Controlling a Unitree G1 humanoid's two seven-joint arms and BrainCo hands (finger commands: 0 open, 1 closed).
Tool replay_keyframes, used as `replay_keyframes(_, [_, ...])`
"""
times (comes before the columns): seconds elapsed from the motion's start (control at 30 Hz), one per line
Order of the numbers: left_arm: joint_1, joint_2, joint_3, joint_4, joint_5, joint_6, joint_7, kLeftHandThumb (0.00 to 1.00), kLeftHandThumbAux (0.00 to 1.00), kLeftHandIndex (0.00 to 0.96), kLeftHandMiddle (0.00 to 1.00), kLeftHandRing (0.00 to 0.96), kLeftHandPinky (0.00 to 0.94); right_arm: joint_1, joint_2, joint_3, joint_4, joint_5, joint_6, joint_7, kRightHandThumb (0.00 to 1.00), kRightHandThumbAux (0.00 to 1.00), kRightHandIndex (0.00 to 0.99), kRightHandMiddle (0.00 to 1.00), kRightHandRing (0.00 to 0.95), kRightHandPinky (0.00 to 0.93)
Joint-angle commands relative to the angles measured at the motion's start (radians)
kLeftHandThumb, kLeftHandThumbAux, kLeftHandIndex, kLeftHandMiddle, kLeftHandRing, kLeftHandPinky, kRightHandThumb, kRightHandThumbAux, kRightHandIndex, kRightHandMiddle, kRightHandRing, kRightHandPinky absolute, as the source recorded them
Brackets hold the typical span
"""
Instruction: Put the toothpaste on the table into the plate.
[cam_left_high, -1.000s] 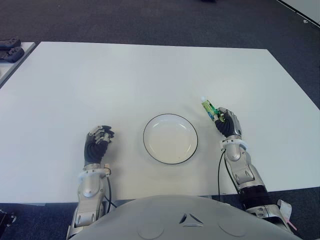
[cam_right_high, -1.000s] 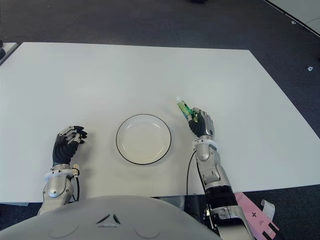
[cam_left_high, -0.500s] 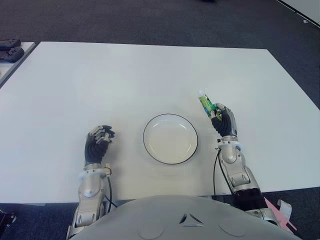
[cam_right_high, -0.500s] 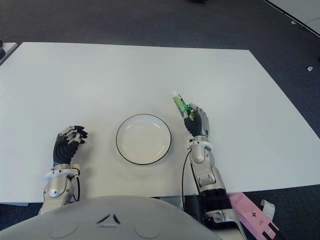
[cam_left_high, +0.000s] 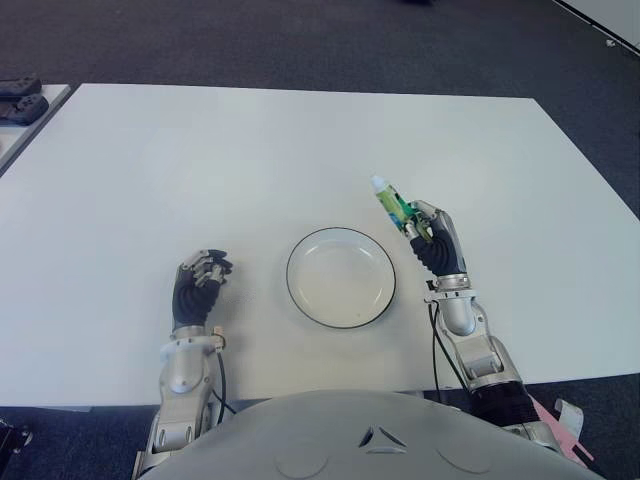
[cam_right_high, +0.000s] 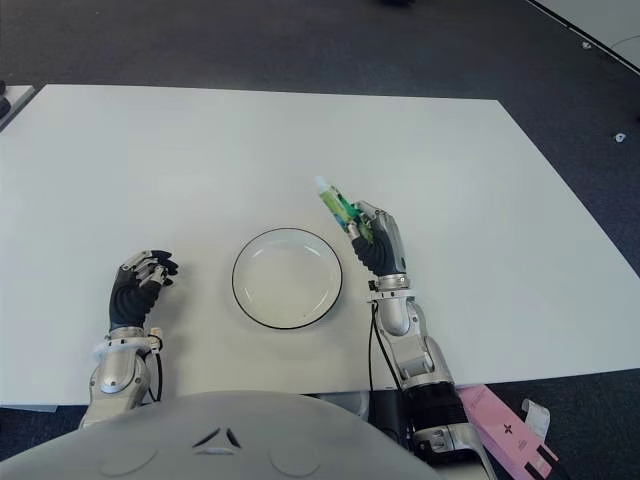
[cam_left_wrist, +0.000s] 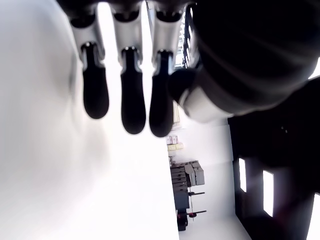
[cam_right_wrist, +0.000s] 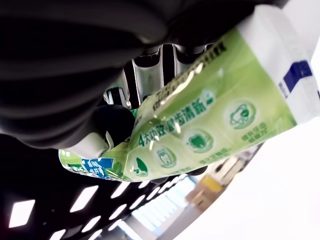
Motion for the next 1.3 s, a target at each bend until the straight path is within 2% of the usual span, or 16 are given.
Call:
replay_keyframes(0.03, [-0.012,-0.002,-0.001,0.026,0.01,-0.009,0.004,0.707,0.718,0.431,0.511,0.512,0.515,-0.005,-0.047,0.025,-0.007,0.016,-0.057,0.084,0.849,0.682,0.389,0.539,0.873,0.843])
replay_keyframes(0.2, [-0.014,-0.001,0.0,0.034,0.012,-0.019,0.005,0.706,0.718,0.431,0.509,0.514,0.518,-0.002,-0.067,0.036,-0.023,0.013,-0.091,0.13,0.848,0.682,0.388,0.54,0.873,0.851])
replay_keyframes(0.33, [-0.018,-0.002,-0.001,0.039,0.019,-0.02,0.009,0.706,0.719,0.431,0.517,0.522,0.524,-0.009,-0.083,0.049,-0.034,-0.033,-0.131,0.137,0.849,0.681,0.389,0.541,0.873,0.863])
replay_keyframes(0.53, [-0.018,-0.003,-0.002,0.042,0.014,-0.032,0.005,0.707,0.718,0.431,0.518,0.522,0.511,-0.042,-0.075,0.059,0.004,-0.117,-0.238,0.059,0.85,0.681,0.391,0.549,0.882,0.88])
replay_keyframes(0.67, [-0.018,-0.006,-0.002,0.041,0.015,-0.028,0.008,0.707,0.718,0.431,0.516,0.517,0.507,-0.055,-0.08,0.069,0.014,-0.144,-0.27,0.053,0.849,0.681,0.39,0.55,0.887,0.876])
replay_keyframes(0.93, [-0.018,-0.01,-0.003,0.04,0.017,-0.02,0.011,0.706,0.718,0.431,0.518,0.518,0.513,-0.064,-0.09,0.088,0.013,-0.187,-0.288,0.064,0.849,0.681,0.389,0.55,0.893,0.885])
replay_keyframes(1.1, [-0.017,-0.013,-0.002,0.039,0.014,-0.019,0.011,0.707,0.718,0.431,0.511,0.512,0.506,-0.066,-0.111,0.111,0.006,-0.175,-0.285,0.117,0.848,0.681,0.389,0.549,0.89,0.877])
replay_keyframes(1.3, [-0.016,-0.017,-0.002,0.038,0.014,-0.021,0.01,0.708,0.718,0.431,0.51,0.512,0.509,-0.047,-0.134,0.129,-0.03,-0.19,-0.227,0.204,0.849,0.681,0.39,0.548,0.885,0.871])
